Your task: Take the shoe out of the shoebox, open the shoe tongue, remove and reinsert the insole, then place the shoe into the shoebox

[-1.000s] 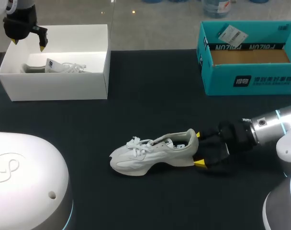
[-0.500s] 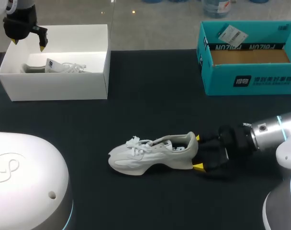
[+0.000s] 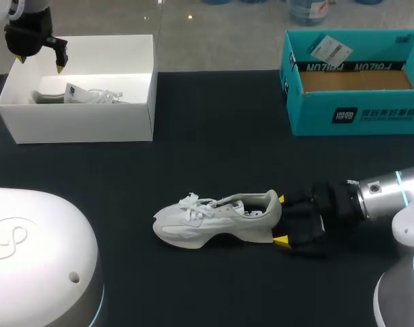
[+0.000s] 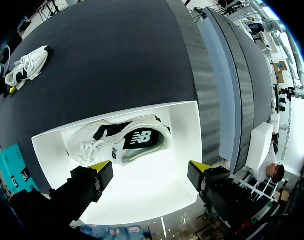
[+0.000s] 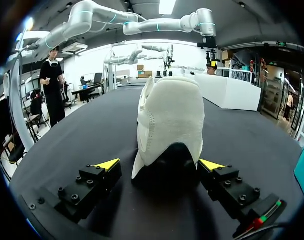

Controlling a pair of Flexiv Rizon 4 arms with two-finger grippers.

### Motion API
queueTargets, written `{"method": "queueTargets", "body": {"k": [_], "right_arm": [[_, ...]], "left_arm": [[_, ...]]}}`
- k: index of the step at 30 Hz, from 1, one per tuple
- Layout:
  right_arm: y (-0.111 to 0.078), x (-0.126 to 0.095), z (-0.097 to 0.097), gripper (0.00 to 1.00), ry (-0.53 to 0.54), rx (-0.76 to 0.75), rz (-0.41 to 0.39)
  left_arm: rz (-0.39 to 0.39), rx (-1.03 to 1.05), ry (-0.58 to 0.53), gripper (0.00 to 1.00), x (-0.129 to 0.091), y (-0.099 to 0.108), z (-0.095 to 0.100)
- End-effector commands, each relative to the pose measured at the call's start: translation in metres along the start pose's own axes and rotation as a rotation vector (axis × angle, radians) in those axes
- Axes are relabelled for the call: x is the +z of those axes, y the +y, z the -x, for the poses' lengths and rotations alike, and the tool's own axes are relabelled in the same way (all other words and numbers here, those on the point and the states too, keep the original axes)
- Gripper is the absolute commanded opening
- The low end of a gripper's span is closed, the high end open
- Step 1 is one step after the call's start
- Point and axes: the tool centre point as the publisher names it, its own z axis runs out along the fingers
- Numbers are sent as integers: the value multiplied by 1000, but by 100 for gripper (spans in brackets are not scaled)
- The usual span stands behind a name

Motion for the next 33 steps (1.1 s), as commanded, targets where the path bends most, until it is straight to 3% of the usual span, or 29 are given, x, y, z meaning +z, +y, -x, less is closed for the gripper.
{"method": "queueTargets", "body": {"k": [1,33], "right_arm": [[-3,8,3,100,0,0,4],[-3,22,12,100,33,-8,42]], "left_arm": [[2,1,1,100,-1,-1,0],[2,1,1,100,-1,-1,0]]}}
